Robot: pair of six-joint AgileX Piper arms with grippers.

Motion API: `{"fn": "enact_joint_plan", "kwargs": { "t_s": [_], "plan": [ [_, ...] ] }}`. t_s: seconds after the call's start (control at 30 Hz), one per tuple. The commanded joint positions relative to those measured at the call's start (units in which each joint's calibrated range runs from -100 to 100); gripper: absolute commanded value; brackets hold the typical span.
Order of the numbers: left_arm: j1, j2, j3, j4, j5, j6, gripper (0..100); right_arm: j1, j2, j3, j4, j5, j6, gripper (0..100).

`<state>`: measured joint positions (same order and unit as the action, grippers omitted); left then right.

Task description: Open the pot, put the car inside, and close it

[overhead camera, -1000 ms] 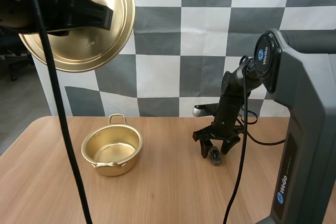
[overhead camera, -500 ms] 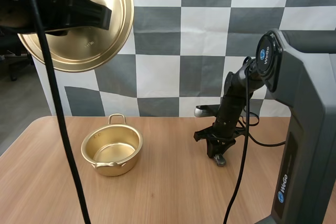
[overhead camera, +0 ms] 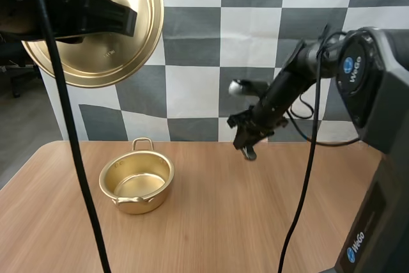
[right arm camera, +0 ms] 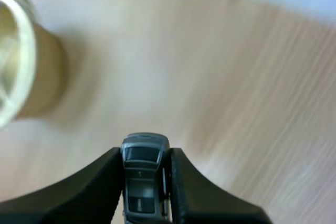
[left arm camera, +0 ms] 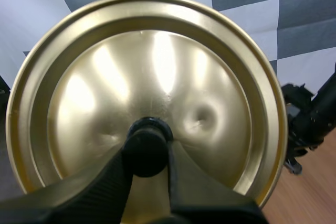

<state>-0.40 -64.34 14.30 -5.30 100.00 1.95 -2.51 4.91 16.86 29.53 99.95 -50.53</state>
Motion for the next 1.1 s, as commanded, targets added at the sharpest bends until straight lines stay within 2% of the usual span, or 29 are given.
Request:
{"fn": "enact_joint_plan", "kwargs": {
  "t_s": [0.0, 0.13, 0.4, 0.53, 0.9, 1.07],
  "plan": [
    [0.01, -1.16, 0.03, 0.06, 0.00, 0.01, 0, -0.04, -5.45, -5.91, 1.33, 0.05, -0.54, 0],
    [0.01, -4.28, 0.03, 0.45, 0.00, 0.01, 0, -0.04, -10.45, -10.79, 1.50, 0.05, -1.41, 0],
    [0.01, -10.10, 0.03, 7.37, 0.00, 0.01, 0, 1.20, -13.39, -11.36, 2.35, 0.05, -3.48, 0],
    [0.01, -12.51, 0.03, 7.91, 0.00, 0.01, 0, 4.67, -11.60, -11.36, 2.44, 0.05, -3.48, 0],
    [0.01, -14.85, 0.03, 12.02, 0.00, -0.08, 0, 17.74, -4.07, -11.36, 3.98, 0.05, -3.57, 0],
    [0.14, -15.69, 0.03, 12.02, 0.00, -0.08, 0, 21.19, 0.77, -11.36, 4.49, 0.05, -3.57, 0]
  ]
}}
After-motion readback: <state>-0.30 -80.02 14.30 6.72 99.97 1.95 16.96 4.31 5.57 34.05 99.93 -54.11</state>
